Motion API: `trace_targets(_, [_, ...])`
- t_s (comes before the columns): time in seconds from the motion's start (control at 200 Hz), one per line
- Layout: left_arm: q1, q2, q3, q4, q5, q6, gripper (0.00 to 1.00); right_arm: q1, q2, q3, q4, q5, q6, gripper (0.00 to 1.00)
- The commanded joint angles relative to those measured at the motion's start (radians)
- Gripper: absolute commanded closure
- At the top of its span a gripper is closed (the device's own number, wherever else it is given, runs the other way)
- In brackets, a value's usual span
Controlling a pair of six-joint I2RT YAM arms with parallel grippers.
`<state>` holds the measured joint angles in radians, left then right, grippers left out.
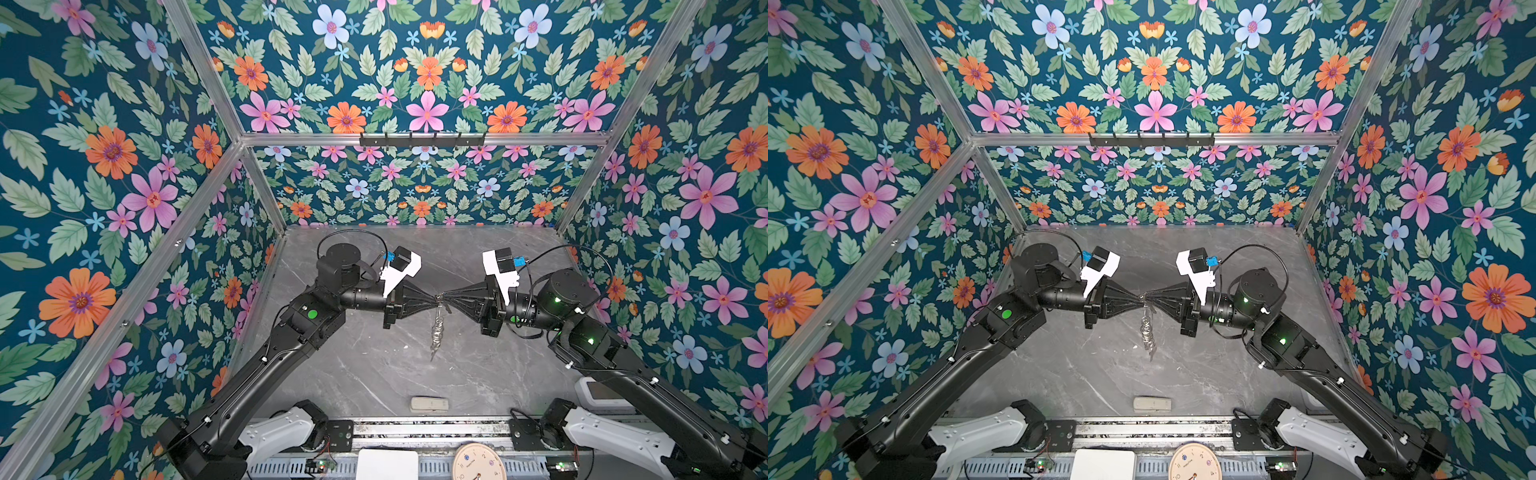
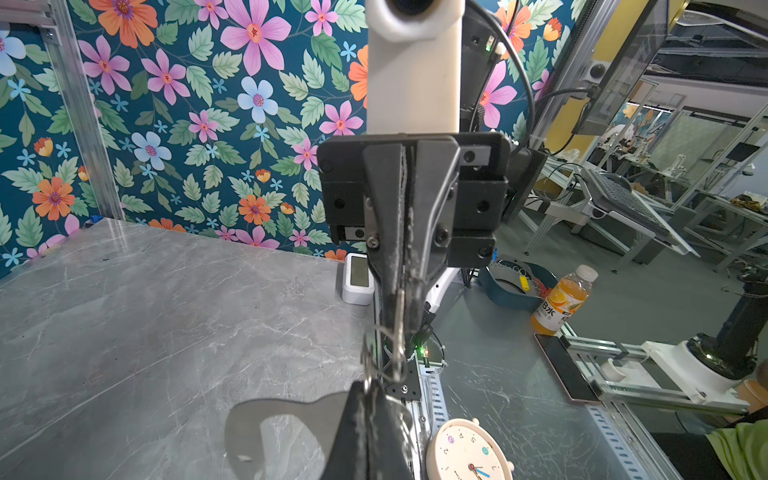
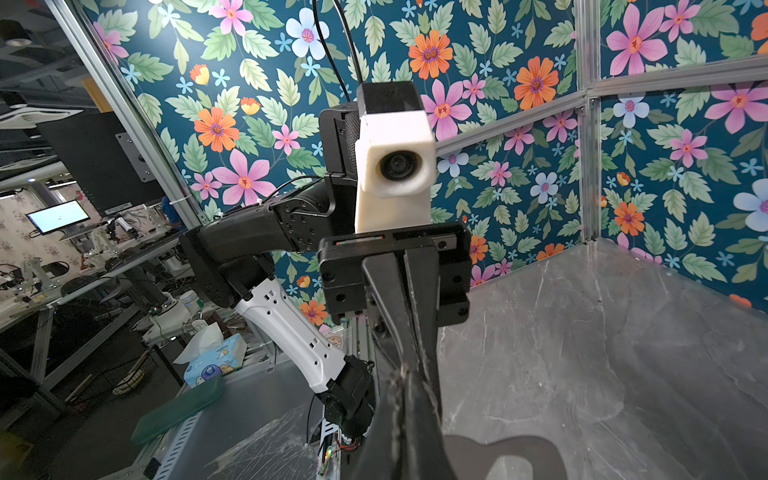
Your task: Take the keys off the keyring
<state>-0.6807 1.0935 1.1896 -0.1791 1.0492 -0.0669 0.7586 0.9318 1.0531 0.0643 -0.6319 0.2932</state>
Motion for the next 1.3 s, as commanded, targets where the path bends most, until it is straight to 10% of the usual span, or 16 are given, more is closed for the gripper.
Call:
trace_targets(0.0, [0.001,-0.002,0.001,0.006,-0.012,-0.008,1.00,0.004,-0.008,0.010,0.059,-0.010,0.003,1.00])
trace_targets(1.295, [0.001,-0.092,-0.012,0.077,-0.114,-0.047,1.00,0.004,-0.138,-0.112,0.027,0.000,0.008,1.00])
